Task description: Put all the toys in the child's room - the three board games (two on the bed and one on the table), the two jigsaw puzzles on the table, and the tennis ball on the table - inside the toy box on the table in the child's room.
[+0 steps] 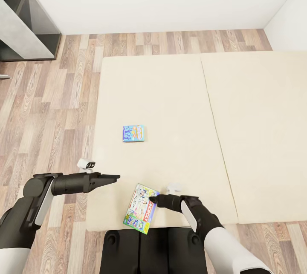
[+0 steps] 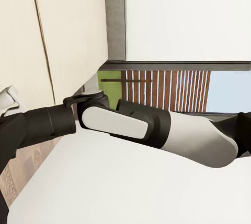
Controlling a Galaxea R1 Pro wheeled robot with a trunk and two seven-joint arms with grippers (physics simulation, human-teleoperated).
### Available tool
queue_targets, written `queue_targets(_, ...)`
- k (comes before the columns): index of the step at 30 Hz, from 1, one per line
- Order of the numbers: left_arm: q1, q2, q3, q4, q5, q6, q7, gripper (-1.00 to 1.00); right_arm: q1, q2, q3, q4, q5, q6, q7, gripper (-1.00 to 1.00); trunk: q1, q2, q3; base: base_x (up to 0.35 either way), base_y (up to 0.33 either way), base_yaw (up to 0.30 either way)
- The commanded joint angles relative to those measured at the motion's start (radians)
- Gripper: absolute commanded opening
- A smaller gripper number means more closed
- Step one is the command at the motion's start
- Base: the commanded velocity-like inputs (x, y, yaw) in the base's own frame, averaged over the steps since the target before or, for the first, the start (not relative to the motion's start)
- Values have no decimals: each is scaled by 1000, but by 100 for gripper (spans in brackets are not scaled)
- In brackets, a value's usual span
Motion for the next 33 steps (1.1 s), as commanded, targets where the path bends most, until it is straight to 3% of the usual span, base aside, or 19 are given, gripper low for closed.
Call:
queue_targets(1,0,0,0,0,0,11,-3,100,0,0,1,-1,-9,7,1,100,1,-1,-1,0,0,0)
queue_targets(33,0,1,3,0,0,11,-4,100,-2,0,3,3,-6,5,10,100,1,-1,-1,0,0,0)
